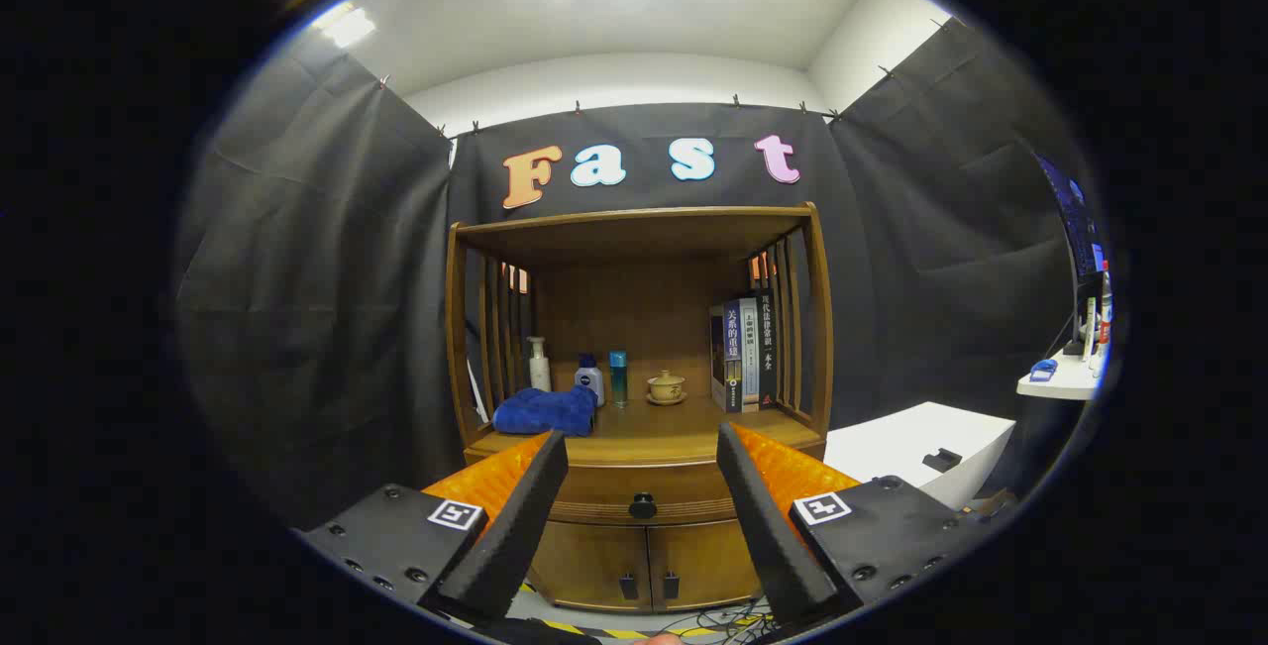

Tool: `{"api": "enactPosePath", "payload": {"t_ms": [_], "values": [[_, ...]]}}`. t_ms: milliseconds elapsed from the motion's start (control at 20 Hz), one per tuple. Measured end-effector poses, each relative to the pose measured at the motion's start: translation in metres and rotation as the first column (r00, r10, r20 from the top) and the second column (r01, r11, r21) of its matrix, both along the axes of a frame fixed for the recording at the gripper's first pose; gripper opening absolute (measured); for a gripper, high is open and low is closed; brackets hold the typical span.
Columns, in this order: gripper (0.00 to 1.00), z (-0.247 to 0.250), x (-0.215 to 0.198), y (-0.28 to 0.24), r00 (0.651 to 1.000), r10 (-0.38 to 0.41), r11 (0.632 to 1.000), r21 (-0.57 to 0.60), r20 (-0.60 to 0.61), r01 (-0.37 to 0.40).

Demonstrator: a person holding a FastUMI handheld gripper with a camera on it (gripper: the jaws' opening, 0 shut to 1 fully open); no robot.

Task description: Pull open the drawer, take out the items inside it, and place them on the countertop above the cabinet.

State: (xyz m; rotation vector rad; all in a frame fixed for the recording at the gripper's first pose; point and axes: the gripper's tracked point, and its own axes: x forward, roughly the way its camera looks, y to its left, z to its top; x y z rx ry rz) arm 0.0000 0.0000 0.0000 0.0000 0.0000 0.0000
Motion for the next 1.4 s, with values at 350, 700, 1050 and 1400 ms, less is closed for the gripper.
{"api": "enactPosePath", "payload": {"t_ms": [350, 700, 1050, 1400], "values": [[0.98, 0.005, -0.001, -0.003, 1.000, -0.008, 1.000, 0.000, 0.012, 0.008], [0.98, 0.009, -0.005, -0.004, 1.000, -0.009, 1.000, 0.000, 0.019, 0.009], [0.98, 0.001, -0.003, -0.002, 1.000, -0.006, 1.000, -0.009, 0.001, 0.006], [0.98, -0.013, 0.023, 0.012, 1.000, 0.004, 1.000, -0.017, -0.018, -0.004]]}}
